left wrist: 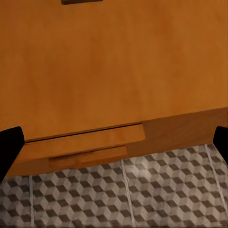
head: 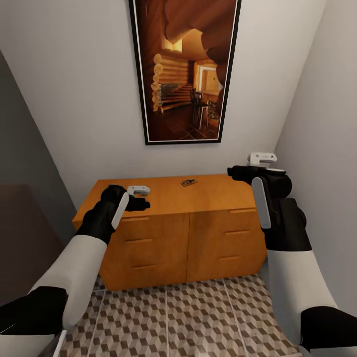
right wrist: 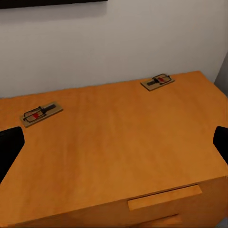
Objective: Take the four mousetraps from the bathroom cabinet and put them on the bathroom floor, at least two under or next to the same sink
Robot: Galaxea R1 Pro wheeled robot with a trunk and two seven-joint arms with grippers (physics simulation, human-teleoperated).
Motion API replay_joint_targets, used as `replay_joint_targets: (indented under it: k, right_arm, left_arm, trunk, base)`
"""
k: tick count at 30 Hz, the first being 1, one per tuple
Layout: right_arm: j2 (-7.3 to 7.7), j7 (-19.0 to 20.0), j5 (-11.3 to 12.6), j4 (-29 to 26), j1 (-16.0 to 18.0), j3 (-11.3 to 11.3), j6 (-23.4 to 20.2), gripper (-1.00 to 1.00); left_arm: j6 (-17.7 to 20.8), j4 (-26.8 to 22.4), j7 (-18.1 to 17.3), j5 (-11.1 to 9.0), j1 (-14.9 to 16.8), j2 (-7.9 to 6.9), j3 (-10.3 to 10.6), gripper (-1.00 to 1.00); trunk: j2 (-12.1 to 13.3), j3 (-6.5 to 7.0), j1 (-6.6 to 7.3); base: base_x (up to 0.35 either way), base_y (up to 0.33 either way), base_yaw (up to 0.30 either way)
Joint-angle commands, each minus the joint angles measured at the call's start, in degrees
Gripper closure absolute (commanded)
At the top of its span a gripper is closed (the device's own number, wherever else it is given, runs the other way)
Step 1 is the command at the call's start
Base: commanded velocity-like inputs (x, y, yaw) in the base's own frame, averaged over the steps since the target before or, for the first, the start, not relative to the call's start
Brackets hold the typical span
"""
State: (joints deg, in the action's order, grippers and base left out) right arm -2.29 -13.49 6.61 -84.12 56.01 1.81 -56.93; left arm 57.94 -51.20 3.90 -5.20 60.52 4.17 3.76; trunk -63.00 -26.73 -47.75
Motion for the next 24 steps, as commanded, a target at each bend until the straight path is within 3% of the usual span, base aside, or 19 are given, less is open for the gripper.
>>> replay_joint_targets:
  k: [1,19,24]
  right_arm:
    - [0.0,-0.58,0.6,-0.03,-0.05,0.06,-0.16,-1.0]
    - [-0.1,-0.5,0.68,0.16,-1.61,0.19,-0.06,-1.0]
    - [-0.15,-0.52,0.62,0.17,-2.91,1.32,-0.02,-1.0]
  left_arm:
    - [0.22,0.27,0.41,-0.52,0.04,0.0,0.06,-1.0]
    - [0.25,1.29,0.49,-0.58,0.04,-0.14,-0.1,-1.0]
    - [0.25,1.38,0.44,-0.6,0.04,-0.31,-0.07,-1.0]
  trunk:
    - [0.38,0.12,0.22]
    - [7.59,3.35,4.18]
    - [9.6,4.25,5.27]
  base:
    - [0.0,0.0,0.0]
    - [0.0,0.0,0.0]
    - [0.0,0.0,0.0]
